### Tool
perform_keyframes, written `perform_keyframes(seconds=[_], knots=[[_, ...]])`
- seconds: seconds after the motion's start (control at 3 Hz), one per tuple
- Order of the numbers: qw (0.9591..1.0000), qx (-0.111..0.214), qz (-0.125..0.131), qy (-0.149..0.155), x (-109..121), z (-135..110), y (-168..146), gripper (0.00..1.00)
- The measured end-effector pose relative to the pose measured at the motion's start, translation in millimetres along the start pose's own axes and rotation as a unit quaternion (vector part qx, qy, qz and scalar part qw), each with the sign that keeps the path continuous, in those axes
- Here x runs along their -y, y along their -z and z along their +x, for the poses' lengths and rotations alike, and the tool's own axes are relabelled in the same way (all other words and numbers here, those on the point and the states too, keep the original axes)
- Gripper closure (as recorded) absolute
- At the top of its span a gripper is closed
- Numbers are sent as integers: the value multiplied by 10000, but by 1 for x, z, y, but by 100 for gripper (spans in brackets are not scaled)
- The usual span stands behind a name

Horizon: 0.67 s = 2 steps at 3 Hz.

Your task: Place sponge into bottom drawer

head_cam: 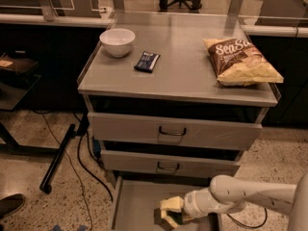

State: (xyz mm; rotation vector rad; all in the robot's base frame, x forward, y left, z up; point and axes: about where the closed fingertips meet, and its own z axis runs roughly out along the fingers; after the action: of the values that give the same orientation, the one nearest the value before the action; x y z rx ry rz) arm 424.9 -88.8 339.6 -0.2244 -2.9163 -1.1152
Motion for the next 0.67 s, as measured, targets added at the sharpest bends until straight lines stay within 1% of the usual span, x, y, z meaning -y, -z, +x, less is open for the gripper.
perform_keyframes(seconds=[0.33, 0.67], knots=[[9996, -30, -218, -182, 2, -1, -11, 100], [9946, 338, -622, -759, 18, -19, -21, 100]])
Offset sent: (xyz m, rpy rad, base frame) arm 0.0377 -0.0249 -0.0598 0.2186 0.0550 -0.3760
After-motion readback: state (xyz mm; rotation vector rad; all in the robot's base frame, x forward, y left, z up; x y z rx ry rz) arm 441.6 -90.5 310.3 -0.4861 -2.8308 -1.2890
